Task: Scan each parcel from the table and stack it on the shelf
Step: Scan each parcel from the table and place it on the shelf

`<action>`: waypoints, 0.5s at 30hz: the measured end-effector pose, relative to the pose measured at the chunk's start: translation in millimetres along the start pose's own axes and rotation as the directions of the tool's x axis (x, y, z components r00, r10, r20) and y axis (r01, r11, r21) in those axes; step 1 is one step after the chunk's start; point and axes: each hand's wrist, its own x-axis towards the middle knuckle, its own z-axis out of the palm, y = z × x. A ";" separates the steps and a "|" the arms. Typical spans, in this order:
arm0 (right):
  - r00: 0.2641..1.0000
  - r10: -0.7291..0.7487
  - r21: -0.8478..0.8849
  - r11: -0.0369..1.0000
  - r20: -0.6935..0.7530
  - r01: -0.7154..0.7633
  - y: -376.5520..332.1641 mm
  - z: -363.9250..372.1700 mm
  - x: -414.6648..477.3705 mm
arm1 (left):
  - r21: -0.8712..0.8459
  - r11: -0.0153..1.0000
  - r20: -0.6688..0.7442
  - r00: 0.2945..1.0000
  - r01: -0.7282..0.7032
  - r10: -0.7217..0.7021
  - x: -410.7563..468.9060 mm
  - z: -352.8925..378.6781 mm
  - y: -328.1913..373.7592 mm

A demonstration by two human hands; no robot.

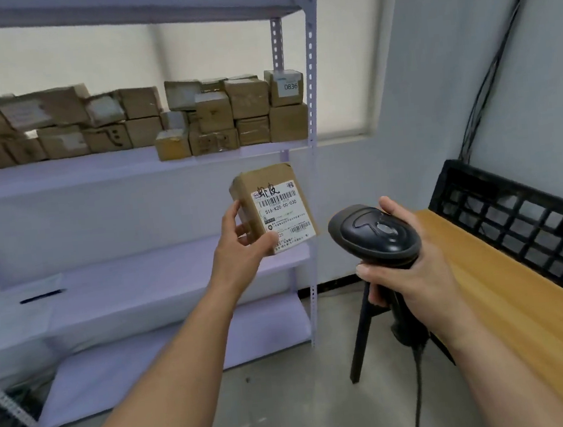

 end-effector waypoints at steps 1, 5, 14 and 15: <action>1.000 -0.003 0.000 1.000 0.007 0.003 1.7 8.5 10.0 | -0.007 1.000 -0.008 1.000 0.001 -0.001 11.3 -8.5 -1.2; 1.000 -0.009 0.018 1.000 0.015 0.009 12.9 45.3 55.3 | -0.019 1.000 -0.050 0.999 -0.016 0.015 63.0 -43.0 -3.0; 1.000 -0.002 -0.002 1.000 -0.003 0.002 21.6 149.3 170.1 | -0.009 1.000 -0.125 0.992 -0.009 0.008 209.9 -142.8 3.2; 1.000 -0.007 -0.004 1.000 -0.010 0.007 23.0 159.3 182.3 | -0.005 1.000 -0.131 0.991 -0.016 0.015 226.6 -151.9 4.5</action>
